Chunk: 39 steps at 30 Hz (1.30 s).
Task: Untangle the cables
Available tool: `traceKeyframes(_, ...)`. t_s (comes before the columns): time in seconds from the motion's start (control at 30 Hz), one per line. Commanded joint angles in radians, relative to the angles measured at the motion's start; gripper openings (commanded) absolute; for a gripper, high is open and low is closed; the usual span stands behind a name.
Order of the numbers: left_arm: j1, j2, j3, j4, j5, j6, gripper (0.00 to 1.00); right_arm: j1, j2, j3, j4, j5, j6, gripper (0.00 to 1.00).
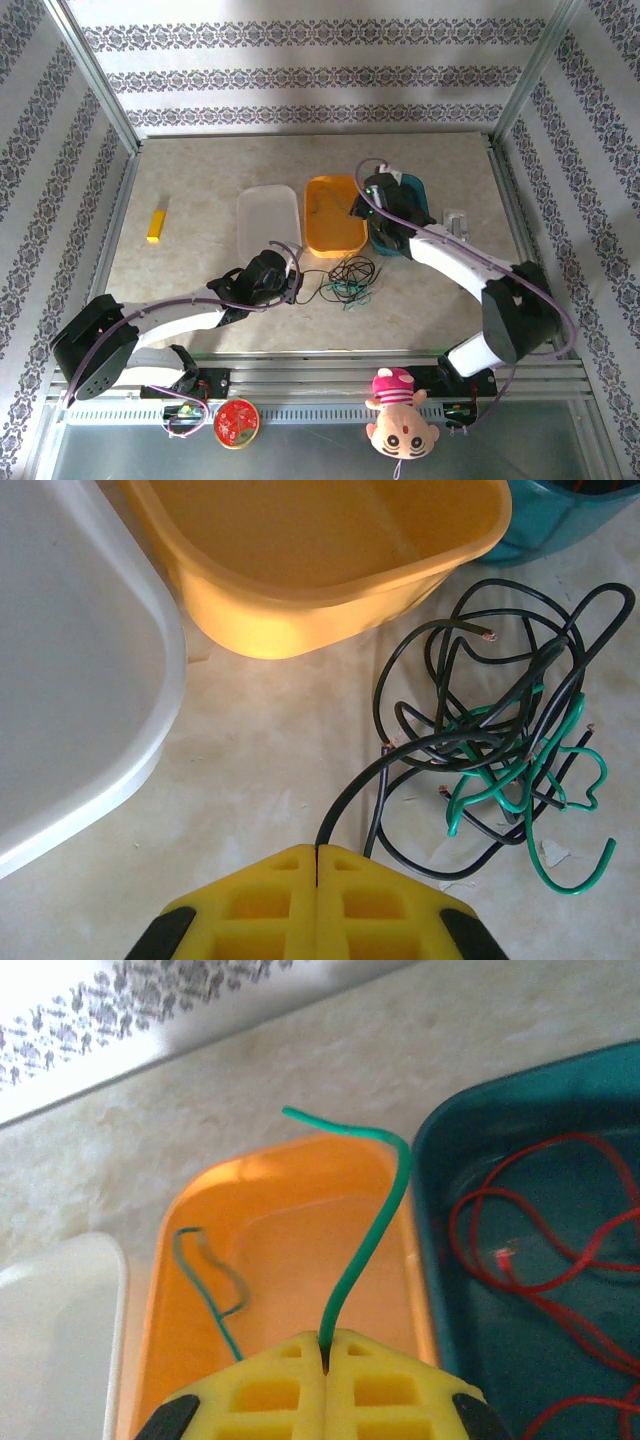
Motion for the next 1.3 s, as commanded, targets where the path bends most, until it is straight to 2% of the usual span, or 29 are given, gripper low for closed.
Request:
traceKeyframes(0.0, 0.016, 0.004, 0.017, 0.019, -0.003, -0.019, 0.0, 0.028, 0.065, 0.063, -0.036, -0.092, 0.042, 0.0)
traceKeyframes(0.17, 0.014, 0.005, 0.017, 0.015, -0.002, -0.022, 0.0, 0.032, 0.158, 0.098, -0.073, -0.193, 0.103, 0.0)
traceKeyframes(0.2, 0.014, 0.005, 0.019, 0.013, -0.002, -0.022, 0.0, 0.031, 0.161, 0.098, -0.073, -0.192, 0.105, 0.04)
traceKeyframes(0.23, 0.014, 0.004, 0.02, 0.012, -0.001, -0.02, 0.0, 0.029, 0.16, 0.098, -0.074, -0.185, 0.104, 0.09)
traceKeyframes(0.33, 0.014, 0.002, 0.02, 0.014, -0.002, -0.022, 0.0, 0.022, 0.142, 0.105, -0.097, -0.161, 0.085, 0.38)
traceKeyframes(0.4, 0.014, 0.004, 0.022, 0.014, 0.001, -0.022, 0.0, 0.022, 0.126, 0.12, -0.129, -0.131, 0.054, 0.48)
traceKeyframes(0.47, 0.014, 0.007, 0.024, 0.012, 0.004, -0.02, 0.0, 0.021, 0.103, 0.133, -0.163, -0.097, 0.016, 0.53)
traceKeyframes(0.6, 0.015, 0.012, 0.029, 0.012, 0.004, -0.014, 0.0, 0.011, 0.02, 0.12, -0.202, -0.043, -0.042, 0.55)
traceKeyframes(0.7, 0.014, 0.015, 0.031, 0.015, 0.004, -0.012, 0.0, 0.005, -0.05, 0.089, -0.243, -0.049, -0.082, 0.56)
traceKeyframes(0.8, 0.015, 0.021, 0.031, 0.02, 0.004, -0.01, 0.0, 0.008, -0.107, 0.061, -0.314, -0.107, -0.136, 0.56)
traceKeyframes(1.03, 0.014, 0.04, 0.036, 0.022, 0.007, 0.001, 0.0, 0.02, -0.245, -0.081, -0.471, -0.333, -0.213, 0.54)
traceKeyframes(1.17, 0.014, 0.052, 0.04, 0.026, 0.006, 0.007, 0.0, 0.02, -0.309, -0.144, -0.496, -0.254, -0.195, 0.54)
traceKeyframes(1.27, 0.014, 0.06, 0.047, 0.026, 0.001, 0.012, 0.0, -0.005, -0.309, -0.126, -0.49, -0.233, -0.184, 0.53)
